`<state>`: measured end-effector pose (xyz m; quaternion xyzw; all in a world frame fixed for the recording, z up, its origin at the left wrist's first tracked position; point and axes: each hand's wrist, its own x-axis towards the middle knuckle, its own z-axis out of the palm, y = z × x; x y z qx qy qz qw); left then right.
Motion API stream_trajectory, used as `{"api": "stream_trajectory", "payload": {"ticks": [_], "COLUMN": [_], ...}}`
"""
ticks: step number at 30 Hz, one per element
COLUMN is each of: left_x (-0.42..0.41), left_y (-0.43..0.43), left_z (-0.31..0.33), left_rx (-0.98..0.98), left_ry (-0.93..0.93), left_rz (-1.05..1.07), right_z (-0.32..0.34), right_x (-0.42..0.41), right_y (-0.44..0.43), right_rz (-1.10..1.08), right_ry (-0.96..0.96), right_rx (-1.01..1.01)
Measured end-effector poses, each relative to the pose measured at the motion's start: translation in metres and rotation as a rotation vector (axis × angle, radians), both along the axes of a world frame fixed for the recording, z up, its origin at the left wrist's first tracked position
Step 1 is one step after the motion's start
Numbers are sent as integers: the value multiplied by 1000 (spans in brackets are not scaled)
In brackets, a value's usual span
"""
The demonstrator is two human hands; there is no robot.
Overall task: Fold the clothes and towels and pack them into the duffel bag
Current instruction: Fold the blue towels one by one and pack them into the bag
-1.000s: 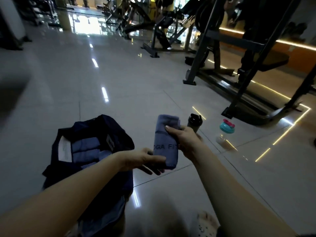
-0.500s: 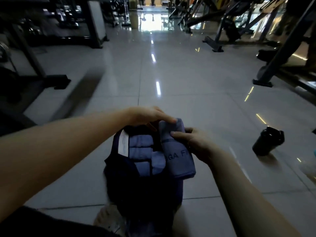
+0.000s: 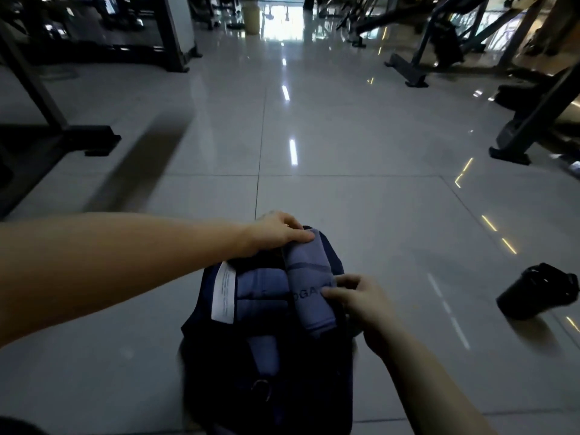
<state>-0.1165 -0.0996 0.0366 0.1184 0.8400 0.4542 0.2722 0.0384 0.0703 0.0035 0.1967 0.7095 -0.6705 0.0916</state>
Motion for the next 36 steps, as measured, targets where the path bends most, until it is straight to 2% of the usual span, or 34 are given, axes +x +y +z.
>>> {"api": "stream_trajectory", "payload": {"ticks": [4, 7, 11, 13, 16, 19, 21, 25, 29, 34, 36], "left_x": [-10, -18, -21, -19, -17, -16, -15, -17, -16, -10, -5], "left_y": [-3, -14, -28, -29, -21, -10, -4, 1, 3, 5, 4], "left_z": [-31, -42, -66, -80, -89, -92, -98, -104, -107, -115, -114], "left_rx": [271, 322, 286, 222, 243, 177, 115, 31, -19, -60, -84], "left_ry": [-263, -307, -240, -204, -172, 8, 122, 273, 367, 342, 469], "left_rz": [173, 167, 173, 132, 159, 141, 120, 197, 232, 176, 189], "right_z": [-15, -27, -43, -48, -56, -57, -59, -67, -70, -69, -68], "right_x": [-24, -37, -49, -52, -51, -47, -45, -48, -50, -53, -54], "right_y": [-4, -12, -22, -24, -18, -5, 4, 14, 18, 21, 22], "right_rz": [-67, -21, 164, 210, 183, 66, 42, 145, 120, 98, 92], "right_ry": [78, 55, 91, 88, 161, 278, 198, -85, -106, -121, -129], "right_rx": [195, 251, 829, 968, 1016, 1084, 1103, 1006, 955, 915, 915]}}
